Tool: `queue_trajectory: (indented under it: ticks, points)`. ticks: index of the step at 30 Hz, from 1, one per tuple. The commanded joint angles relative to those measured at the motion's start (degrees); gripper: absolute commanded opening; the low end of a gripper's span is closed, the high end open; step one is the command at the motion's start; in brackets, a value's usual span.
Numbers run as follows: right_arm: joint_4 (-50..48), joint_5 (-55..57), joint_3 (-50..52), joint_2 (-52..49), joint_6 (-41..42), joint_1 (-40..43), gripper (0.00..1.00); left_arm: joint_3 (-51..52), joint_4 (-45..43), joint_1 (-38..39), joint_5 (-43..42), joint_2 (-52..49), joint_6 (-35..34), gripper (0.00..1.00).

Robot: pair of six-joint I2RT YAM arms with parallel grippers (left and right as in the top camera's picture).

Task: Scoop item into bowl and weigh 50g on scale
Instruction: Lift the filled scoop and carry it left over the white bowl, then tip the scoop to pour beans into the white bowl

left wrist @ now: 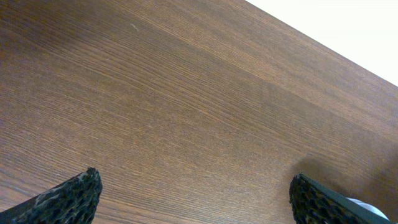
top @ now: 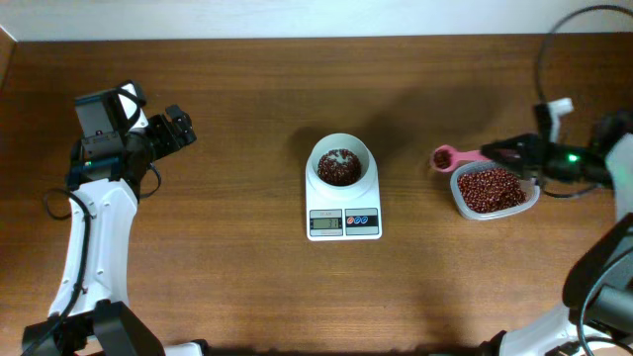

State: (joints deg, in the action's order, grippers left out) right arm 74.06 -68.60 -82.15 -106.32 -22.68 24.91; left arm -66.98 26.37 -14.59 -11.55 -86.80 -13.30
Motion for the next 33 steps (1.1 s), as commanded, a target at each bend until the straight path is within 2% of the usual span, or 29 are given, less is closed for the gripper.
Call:
queue_trajectory:
  ticks: [1, 4, 12, 16, 19, 24, 33]
  points:
    - [-1.11, -1.95, 0.37, 0.11, 1.2, -6.51, 0.04, -0.79, -0.09, -0.2, 0.44, -0.09, -0.55, 0.99]
    - [-6.56, -1.9, 0.37, 0.11, 7.19, -12.74, 0.04, -0.79, -0.09, -0.2, 0.44, -0.09, -0.52, 0.99]
    - [-32.94, 1.64, 0.37, 0.11, 29.16, -26.21, 0.04, -0.79, -0.09, -0.2, 0.44, -0.09, -0.52, 0.99]
    - [-39.28, 10.19, 0.35, 0.11, 31.34, -29.9, 0.04, -0.79, -0.09, -0.2, 0.44, -0.09, -0.52, 0.99]
    - [-39.91, 16.37, 0.35, 0.11, 30.38, -31.82, 0.04, -0.79, -0.09, -0.2, 0.44, -0.09, -0.52, 0.99]
    - [-39.56, 20.09, -2.34, 0.28, 30.21, -33.9, 0.04, -0.79, -0.09, -0.2, 0.44, -0.09, -0.55, 0.99]
    - [-20.26, 42.91, -17.27, 0.92, 19.71, -40.87, 0.04, -0.79, -0.09, -0.2, 0.44, -0.09, -0.55, 0.99]
